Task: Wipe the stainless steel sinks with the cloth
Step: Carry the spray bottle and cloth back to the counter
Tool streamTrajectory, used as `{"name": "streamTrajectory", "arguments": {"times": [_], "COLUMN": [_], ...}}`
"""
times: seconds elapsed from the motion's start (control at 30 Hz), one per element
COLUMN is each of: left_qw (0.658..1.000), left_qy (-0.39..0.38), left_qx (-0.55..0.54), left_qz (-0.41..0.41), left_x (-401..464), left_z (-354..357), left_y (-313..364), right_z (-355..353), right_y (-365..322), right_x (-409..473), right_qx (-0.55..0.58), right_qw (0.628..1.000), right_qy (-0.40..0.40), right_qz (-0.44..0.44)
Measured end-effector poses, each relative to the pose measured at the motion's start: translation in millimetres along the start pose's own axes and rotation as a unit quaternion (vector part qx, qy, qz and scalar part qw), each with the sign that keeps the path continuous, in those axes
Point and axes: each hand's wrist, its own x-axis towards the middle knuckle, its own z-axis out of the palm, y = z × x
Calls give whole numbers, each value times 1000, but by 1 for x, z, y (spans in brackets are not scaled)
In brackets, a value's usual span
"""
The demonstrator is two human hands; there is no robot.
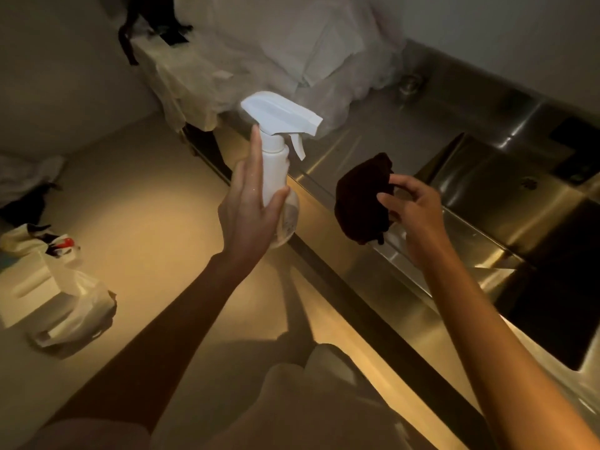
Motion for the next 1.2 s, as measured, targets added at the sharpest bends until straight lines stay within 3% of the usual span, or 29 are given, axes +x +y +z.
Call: {"name": "streamTrajectory", "arguments": {"times": [0.23, 0.57, 1.0, 1.2], "left_qw": [998, 997, 983, 971], "left_qy": [-28, -33, -73, -117], "left_qx": [-43, -64, -153, -162], "left_qz": [22, 32, 69, 129], "left_x": [41, 121, 216, 246], "left_z": [17, 60, 137, 175], "left_y": [-21, -46, -24, -12], "right_z": [6, 38, 31, 30], "right_y": [-2, -16, -52, -53], "right_x": [30, 110, 183, 194], "right_qx": [-63, -66, -77, -77], "right_qw": [996, 996, 987, 973], "right_qy": [63, 67, 144, 219], "right_qz": [-2, 6, 7, 1]}}
